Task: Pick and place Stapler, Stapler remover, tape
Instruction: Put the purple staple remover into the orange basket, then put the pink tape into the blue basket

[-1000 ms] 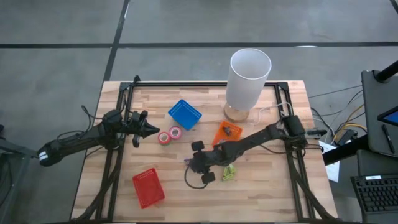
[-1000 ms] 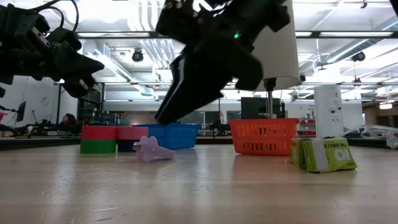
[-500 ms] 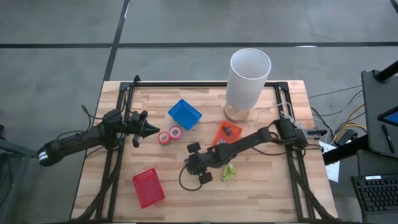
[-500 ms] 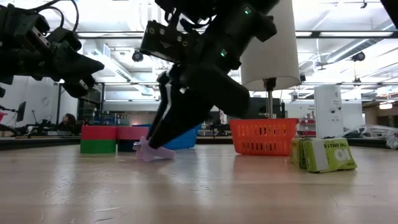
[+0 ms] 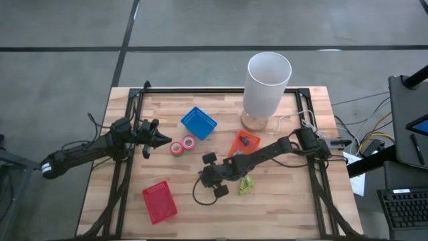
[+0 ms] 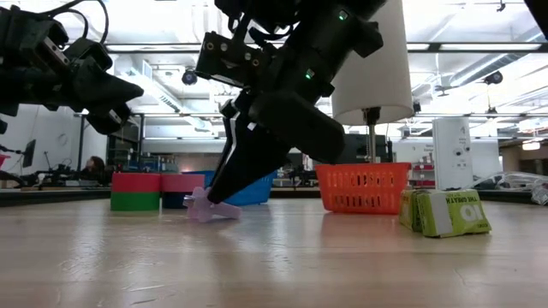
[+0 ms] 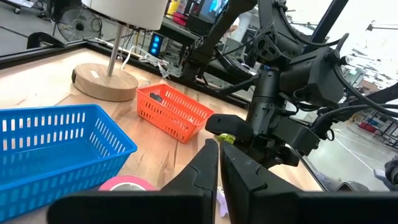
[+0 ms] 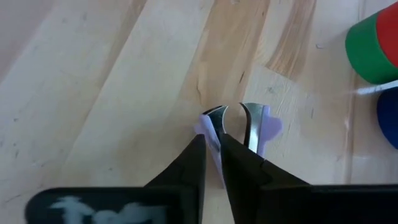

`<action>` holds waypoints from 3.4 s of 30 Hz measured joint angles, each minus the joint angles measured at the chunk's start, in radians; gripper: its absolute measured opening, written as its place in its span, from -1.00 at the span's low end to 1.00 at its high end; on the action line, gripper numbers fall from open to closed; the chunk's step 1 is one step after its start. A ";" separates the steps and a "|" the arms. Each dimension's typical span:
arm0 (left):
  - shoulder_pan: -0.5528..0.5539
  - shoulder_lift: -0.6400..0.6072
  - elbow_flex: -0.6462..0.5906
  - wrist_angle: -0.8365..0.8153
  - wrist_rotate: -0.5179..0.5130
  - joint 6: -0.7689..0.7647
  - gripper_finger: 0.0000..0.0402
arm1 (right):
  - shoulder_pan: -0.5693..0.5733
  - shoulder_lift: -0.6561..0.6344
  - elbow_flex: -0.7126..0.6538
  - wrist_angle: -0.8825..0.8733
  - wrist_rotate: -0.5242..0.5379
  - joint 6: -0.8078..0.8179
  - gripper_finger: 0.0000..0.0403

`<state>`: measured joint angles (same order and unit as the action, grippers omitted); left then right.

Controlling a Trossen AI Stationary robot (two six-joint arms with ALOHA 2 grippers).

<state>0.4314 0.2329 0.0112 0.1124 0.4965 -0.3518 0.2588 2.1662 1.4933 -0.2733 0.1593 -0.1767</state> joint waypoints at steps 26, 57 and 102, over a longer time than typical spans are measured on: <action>0.000 0.000 0.000 -0.001 0.000 0.000 -0.91 | 0.001 -0.173 0.024 -0.246 0.190 0.114 -0.96; 0.000 0.000 0.000 -0.026 0.000 0.000 -0.91 | -0.027 -0.428 -0.282 -0.485 0.393 0.582 -0.96; 0.000 0.000 0.000 -0.024 0.000 0.000 -0.91 | 0.073 -0.458 -0.230 -0.450 0.204 0.439 -0.36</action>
<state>0.4313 0.2333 0.0111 0.0883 0.4965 -0.3517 0.3321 1.7081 1.2631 -0.7237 0.3634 0.2623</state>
